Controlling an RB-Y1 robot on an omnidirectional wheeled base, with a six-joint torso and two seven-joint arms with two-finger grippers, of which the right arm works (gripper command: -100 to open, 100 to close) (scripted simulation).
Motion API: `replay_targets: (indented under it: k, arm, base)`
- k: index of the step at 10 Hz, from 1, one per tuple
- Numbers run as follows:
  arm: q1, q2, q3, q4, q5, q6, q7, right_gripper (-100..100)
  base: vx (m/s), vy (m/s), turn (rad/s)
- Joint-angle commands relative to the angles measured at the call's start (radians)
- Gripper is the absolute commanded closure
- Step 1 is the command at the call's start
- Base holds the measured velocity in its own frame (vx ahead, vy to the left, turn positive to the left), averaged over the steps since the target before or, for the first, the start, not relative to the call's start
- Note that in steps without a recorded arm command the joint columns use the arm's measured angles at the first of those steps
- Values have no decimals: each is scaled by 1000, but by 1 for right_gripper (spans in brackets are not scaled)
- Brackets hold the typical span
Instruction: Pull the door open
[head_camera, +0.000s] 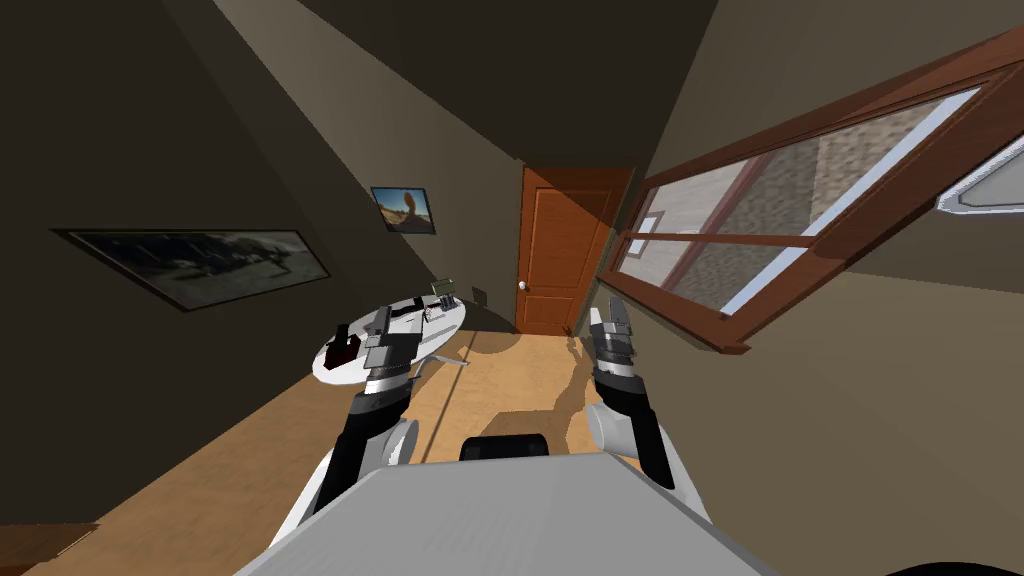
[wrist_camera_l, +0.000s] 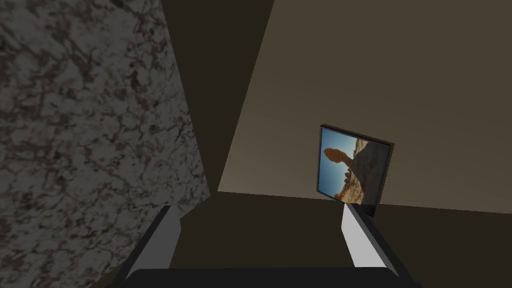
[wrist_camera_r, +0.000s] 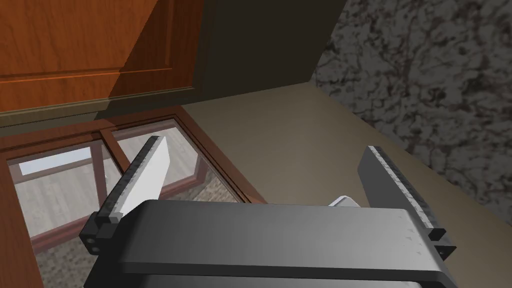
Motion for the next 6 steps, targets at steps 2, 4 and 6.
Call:
replay_targets:
  k: [2,4,6]
  arm:
    - [-9,-18,8,42,-39,-18,-37,-100]
    - [-17,-34,15,84,-77,-36,-73,-100]
    - [-25,-48,22,124,-114,-53,-107,-100]
  base:
    - [75,-4,103]
    - [149,-4,91]
    - [164,2,94]
